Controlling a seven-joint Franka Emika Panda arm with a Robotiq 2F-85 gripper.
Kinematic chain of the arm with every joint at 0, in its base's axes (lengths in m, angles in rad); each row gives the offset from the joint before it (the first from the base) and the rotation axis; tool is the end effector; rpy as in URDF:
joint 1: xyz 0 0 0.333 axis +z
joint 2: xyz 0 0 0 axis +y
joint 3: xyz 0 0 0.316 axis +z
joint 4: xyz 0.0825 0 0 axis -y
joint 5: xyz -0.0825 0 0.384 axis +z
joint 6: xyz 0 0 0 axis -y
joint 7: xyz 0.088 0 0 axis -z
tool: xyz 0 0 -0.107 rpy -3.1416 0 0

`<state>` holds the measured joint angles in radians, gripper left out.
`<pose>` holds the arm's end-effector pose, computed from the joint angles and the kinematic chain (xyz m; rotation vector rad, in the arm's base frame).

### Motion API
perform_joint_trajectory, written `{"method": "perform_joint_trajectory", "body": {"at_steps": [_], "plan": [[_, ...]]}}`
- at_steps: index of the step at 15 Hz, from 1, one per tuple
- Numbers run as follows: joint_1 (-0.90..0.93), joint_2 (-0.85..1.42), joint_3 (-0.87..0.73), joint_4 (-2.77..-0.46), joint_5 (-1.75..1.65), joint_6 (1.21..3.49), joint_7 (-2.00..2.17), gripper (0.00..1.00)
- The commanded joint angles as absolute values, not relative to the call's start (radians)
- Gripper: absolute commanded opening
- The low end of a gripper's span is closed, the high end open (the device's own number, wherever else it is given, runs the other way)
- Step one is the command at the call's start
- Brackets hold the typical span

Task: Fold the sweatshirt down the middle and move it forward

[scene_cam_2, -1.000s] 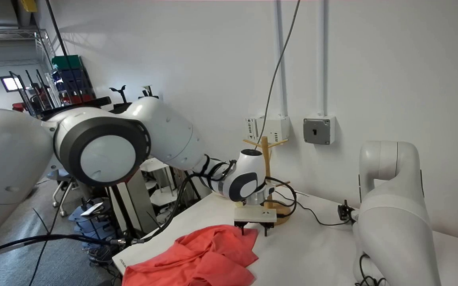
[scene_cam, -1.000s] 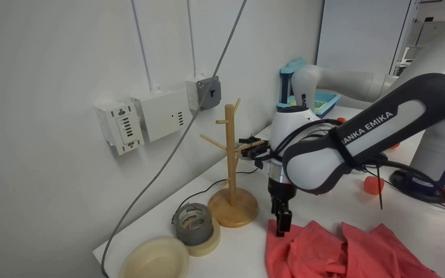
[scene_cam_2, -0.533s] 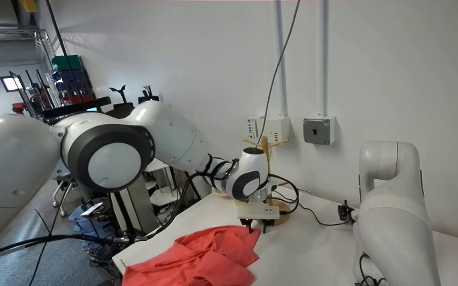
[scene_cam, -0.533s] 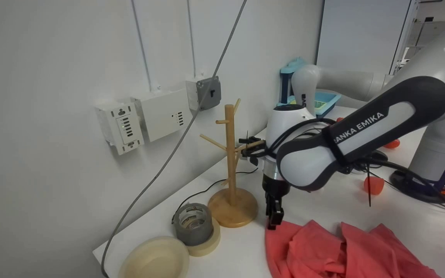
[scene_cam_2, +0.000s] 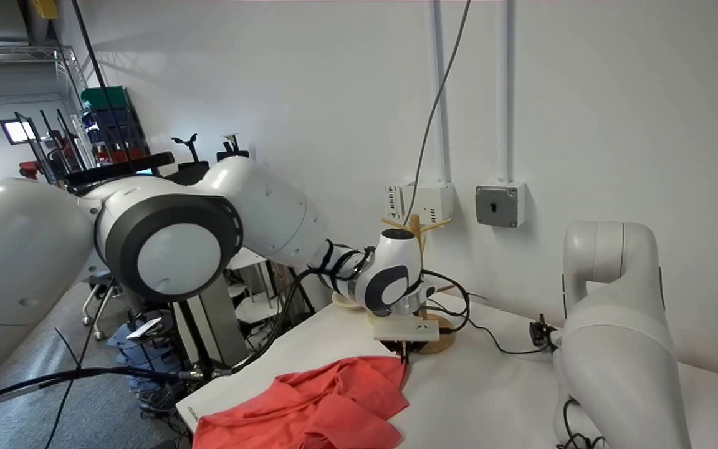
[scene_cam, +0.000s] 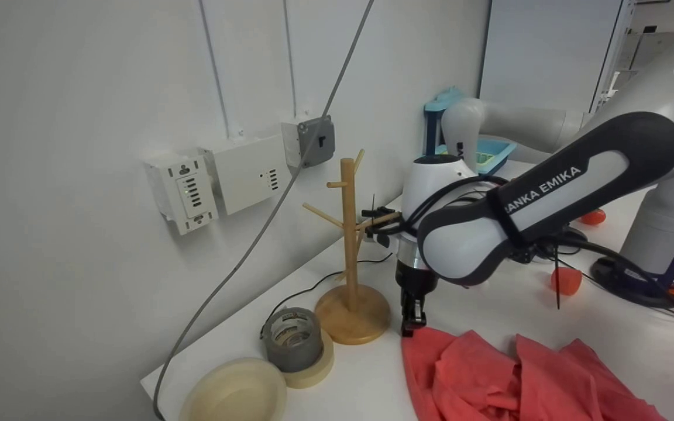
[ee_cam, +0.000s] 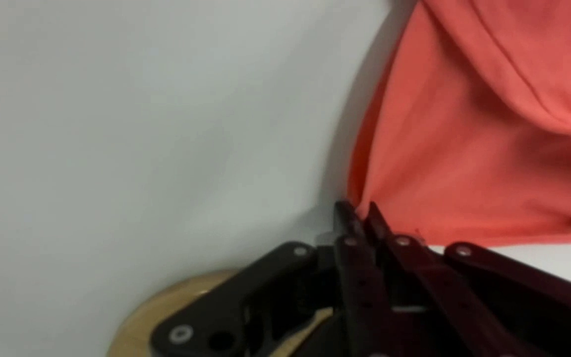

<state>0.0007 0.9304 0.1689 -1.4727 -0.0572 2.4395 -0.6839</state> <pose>0.7089 0.1003 0.1303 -2.8024 -1.2281 -0.1103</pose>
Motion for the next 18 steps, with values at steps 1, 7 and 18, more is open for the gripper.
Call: {"method": "perform_joint_trajectory", "body": {"at_steps": [1,7,18], "plan": [[-0.01,0.882,0.182,-1.529,-0.071,2.438,-0.684,0.02],[-0.026,0.699,0.226,-1.728,-0.034,2.365,-0.676,0.02],[-0.034,0.364,0.283,-2.077,0.204,2.151,-0.713,0.02]]}}
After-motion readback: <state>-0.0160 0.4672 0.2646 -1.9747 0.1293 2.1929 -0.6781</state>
